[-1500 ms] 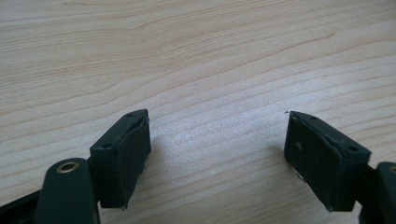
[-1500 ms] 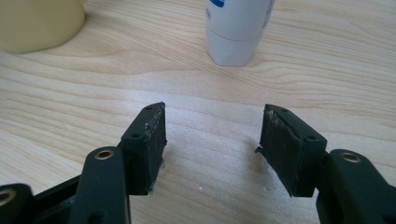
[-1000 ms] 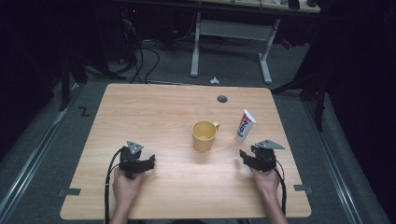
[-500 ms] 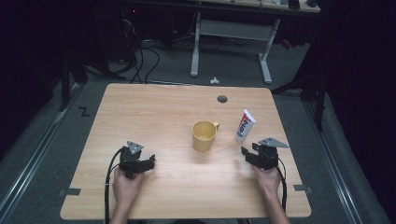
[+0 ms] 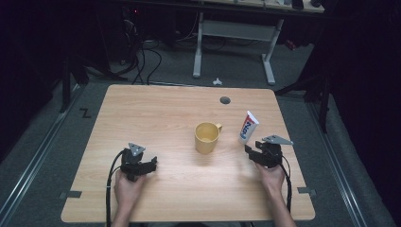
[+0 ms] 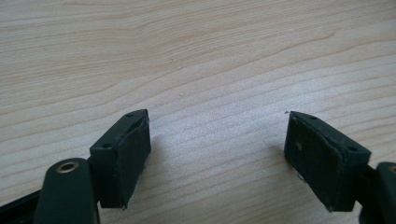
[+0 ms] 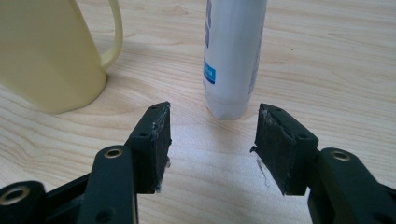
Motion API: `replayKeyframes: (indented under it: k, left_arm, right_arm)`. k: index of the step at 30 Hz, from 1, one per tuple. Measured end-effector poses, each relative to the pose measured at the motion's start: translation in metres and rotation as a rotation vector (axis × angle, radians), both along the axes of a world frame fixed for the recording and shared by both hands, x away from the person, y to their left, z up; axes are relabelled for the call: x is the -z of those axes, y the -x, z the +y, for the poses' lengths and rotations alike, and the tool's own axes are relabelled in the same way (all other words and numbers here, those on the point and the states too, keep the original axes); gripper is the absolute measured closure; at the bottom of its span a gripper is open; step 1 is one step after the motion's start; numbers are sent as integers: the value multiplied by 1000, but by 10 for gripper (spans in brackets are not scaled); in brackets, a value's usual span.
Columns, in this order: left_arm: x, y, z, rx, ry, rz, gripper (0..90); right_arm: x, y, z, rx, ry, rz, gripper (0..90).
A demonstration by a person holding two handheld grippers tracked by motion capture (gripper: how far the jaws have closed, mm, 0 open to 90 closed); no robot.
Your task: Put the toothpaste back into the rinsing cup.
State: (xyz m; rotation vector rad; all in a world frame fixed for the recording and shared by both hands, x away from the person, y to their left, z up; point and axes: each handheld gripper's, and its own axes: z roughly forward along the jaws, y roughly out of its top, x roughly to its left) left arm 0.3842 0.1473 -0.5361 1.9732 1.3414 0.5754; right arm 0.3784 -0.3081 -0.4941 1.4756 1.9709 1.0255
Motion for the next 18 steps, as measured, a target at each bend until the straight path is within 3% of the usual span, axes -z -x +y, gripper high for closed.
replayKeyframes:
  k: [6,18]
  left_arm:
    - [0,0,0,-1,0,-1,230]
    - [0,0,0,-1,0,-1,230]
  right_arm:
    - [-8,-5,2,-2,6,-26,457]
    - [-20,-18,5,5,31,-32,452]
